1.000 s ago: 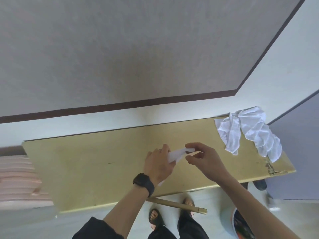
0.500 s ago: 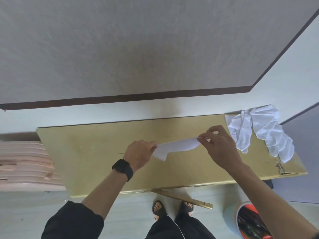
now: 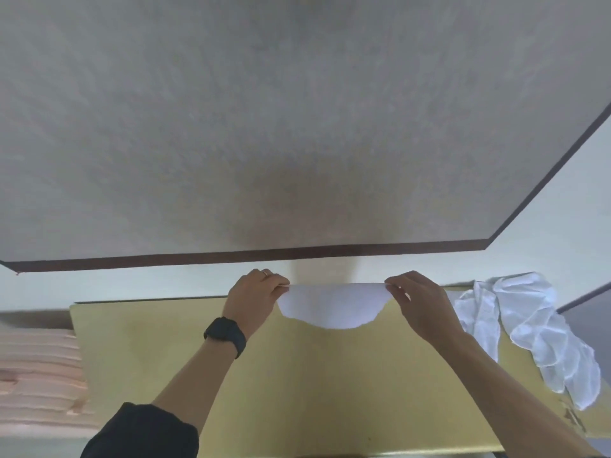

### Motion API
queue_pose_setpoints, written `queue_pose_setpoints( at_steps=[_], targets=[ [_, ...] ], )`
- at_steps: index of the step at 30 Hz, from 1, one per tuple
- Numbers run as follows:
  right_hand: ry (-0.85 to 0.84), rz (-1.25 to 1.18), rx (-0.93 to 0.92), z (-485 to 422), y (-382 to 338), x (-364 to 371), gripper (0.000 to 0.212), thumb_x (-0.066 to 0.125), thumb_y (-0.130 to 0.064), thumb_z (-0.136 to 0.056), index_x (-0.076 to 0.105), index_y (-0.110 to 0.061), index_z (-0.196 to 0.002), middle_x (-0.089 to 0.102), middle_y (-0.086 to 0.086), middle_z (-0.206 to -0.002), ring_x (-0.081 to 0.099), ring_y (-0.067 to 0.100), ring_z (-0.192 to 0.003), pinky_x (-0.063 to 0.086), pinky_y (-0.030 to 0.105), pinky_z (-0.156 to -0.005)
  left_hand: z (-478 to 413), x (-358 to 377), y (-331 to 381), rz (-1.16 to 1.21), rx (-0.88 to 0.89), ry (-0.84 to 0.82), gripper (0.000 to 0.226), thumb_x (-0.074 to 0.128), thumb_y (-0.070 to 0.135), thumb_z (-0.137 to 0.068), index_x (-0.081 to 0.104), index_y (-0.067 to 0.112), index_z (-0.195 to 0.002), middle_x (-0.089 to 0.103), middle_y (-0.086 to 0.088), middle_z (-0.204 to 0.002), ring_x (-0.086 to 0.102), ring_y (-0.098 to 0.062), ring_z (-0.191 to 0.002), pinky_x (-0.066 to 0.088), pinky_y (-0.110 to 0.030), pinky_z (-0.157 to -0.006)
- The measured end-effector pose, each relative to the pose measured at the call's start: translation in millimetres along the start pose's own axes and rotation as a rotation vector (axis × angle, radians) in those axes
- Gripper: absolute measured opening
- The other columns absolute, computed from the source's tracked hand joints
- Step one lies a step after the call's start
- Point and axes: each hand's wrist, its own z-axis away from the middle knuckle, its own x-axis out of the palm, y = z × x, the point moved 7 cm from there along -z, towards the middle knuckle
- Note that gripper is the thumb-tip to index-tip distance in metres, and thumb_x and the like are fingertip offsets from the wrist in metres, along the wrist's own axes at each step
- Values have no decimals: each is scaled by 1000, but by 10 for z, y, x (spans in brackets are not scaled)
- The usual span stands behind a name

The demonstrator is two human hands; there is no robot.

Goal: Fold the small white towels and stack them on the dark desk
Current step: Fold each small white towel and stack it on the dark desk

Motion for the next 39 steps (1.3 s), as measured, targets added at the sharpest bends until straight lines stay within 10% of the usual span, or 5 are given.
queue_pose_setpoints(
  at_steps=[13,18,24,39],
  targets=[
    [-265,120,28,1204,437,1022,11,77,-21,-85,78,-27,-93,68,-11,-96,64,22,-81,52,31,-66,1398,1056,-96,-33,-46,-243,11,85,29,-73,76,31,-79,68,15,-74,65,-13,-71,52,-27,-67],
    [-611,142,144,2064,649,1482,26,49,-34,-102,71,-30,-117,60,-13,-123,56,17,-108,42,28,-90,2222,1524,-33,15,-97,-443,27,50,42,-80,73,32,-72,67,15,-68,66,-13,-70,37,-22,-72],
    [-837,169,226,2710,683,1687,29,44,-36,-101,69,-29,-115,59,-12,-126,52,16,-115,41,30,-96,2808,1787,5,28,-155,-764,26,52,33,-101,70,25,-117,72,4,-110,55,-20,-114,36,-31,-98],
    [-367,-348,663,1454,974,2136,14,58,-31,-98,68,-23,-104,66,-8,-91,62,12,-87,40,17,-69,1756,2093,-793,480,-801,-358,10,66,31,-93,70,33,-101,69,13,-86,65,-5,-83,50,-19,-76]
  ],
)
